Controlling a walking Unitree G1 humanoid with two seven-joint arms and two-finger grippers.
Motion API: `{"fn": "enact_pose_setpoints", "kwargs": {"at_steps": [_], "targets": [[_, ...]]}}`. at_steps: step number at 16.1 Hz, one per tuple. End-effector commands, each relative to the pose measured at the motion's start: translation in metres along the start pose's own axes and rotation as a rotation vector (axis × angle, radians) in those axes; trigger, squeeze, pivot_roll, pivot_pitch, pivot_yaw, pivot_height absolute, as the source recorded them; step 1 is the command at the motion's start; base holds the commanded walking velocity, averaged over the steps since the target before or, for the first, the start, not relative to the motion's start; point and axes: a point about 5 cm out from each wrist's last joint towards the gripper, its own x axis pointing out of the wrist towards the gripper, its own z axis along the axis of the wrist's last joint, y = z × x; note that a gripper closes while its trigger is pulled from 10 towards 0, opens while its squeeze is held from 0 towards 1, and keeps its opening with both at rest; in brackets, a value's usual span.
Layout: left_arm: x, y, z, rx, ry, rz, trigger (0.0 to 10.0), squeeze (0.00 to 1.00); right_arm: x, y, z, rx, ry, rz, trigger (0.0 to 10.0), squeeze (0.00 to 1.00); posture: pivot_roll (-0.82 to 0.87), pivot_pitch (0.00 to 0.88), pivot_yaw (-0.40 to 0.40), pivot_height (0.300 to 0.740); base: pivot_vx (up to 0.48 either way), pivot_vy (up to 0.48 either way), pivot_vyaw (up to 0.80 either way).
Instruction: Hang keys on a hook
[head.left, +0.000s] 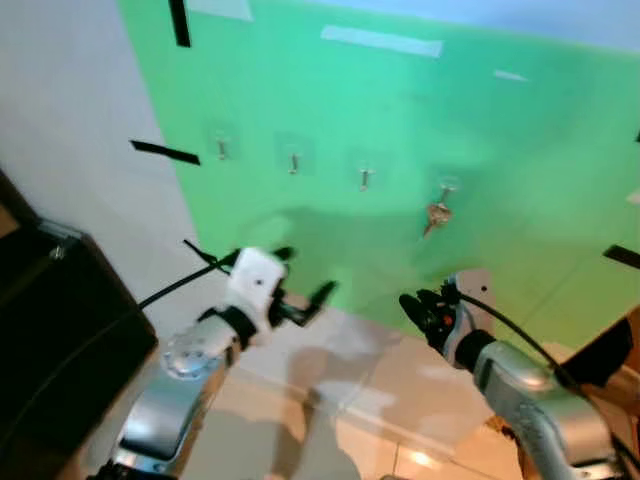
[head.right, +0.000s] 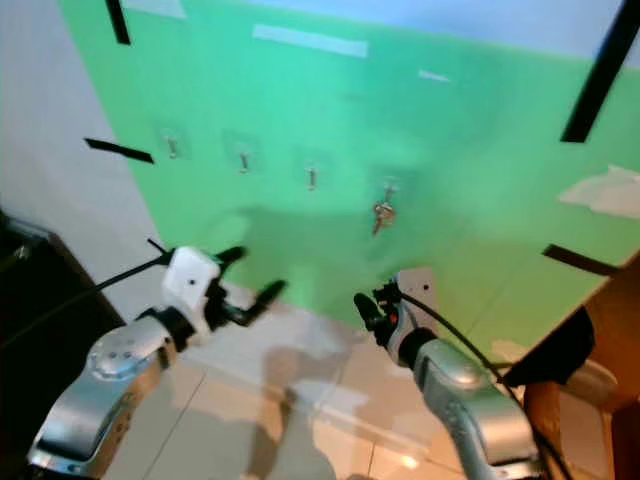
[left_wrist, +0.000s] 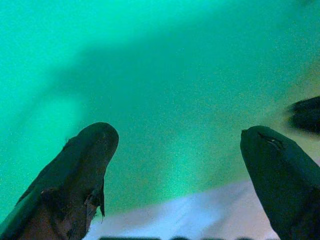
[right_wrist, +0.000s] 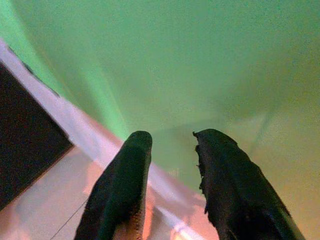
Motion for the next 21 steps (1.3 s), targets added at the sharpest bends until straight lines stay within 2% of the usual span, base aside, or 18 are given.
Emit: {"fn": "enact_pose_setpoints", "kwargs": {"at_steps": [1, 2, 4, 8, 11, 14, 15, 16, 17, 18, 21], "targets": [[-0.012, 0.017, -0.017, 0.004, 0.088, 0.151, 10.0, 0.21, 0.006, 0.001, 0.009, 0.011, -0.054, -0.031, 10.0, 1.0, -0.04, 0.0, -0.01, 0.74, 0.0, 0.0, 0.8], [-0.017, 0.023, -0.024, 0.011, 0.116, 0.205, 10.0, 0.21, 0.008, 0.003, 0.007, 0.009, -0.058, -0.039, 10.0, 1.0, -0.02, 0.0, -0.016, 0.74, 0.0, 0.0, 0.79], [-0.022, 0.029, -0.027, -0.014, 0.095, 0.296, 10.0, 0.22, 0.014, 0.003, 0.005, 0.03, -0.064, -0.055, 10.0, 1.0, 0.0, 0.0, -0.032, 0.74, 0.0, 0.0, 0.8], [-0.031, 0.024, -0.03, -0.1, 0.092, 0.315, 10.0, 0.22, 0.019, 0.006, -0.001, 0.021, -0.054, -0.051, 10.0, 1.0, 0.02, 0.0, -0.046, 0.74, 0.0, 0.0, 0.8], [-0.032, 0.027, -0.032, -0.166, 0.111, 0.355, 10.0, 0.19, 0.022, 0.009, -0.005, 0.028, -0.048, -0.054, 10.0, 1.0, 0.03, 0.0, -0.042, 0.74, 0.0, 0.0, 0.8], [-0.03, 0.028, -0.03, -0.157, 0.106, 0.349, 10.0, 0.18, 0.021, 0.008, -0.006, 0.037, -0.054, -0.062, 10.0, 1.0, 0.02, 0.0, -0.034, 0.74, 0.0, 0.0, 0.8], [-0.027, 0.031, -0.03, -0.088, 0.138, 0.362, 10.0, 0.11, 0.022, 0.007, -0.006, 0.042, -0.056, -0.067, 10.0, 1.0, 0.02, 0.0, -0.027, 0.74, 0.0, 0.0, 0.8], [-0.026, 0.032, -0.031, -0.064, 0.148, 0.361, 10.0, 0.1, 0.022, 0.006, -0.007, 0.043, -0.057, -0.069, 10.0, 1.0, 0.02, 0.0, -0.026, 0.74, 0.0, 0.0, 0.8], [-0.025, 0.031, -0.028, 0.0, 0.121, 0.369, 10.0, 0.04, 0.021, 0.005, -0.008, 0.05, -0.06, -0.081, 10.0, 1.0, 0.01, 0.0, -0.023, 0.74, 0.0, 0.0, 0.8], [-0.025, 0.03, -0.027, -0.014, 0.109, 0.369, 10.0, 0.0, 0.021, 0.003, -0.008, 0.056, -0.061, -0.091, 10.0, 1.0, 0.01, 0.0, -0.023, 0.74, 0.0, 0.0, 0.8], [-0.024, 0.033, -0.024, -0.017, 0.086, 0.393, 10.0, 0.0, 0.022, -0.001, -0.004, 0.043, -0.075, -0.105, 10.0, 1.0, 0.01, 0.0, -0.032, 0.74, 0.0, 0.0, 0.8]]}}
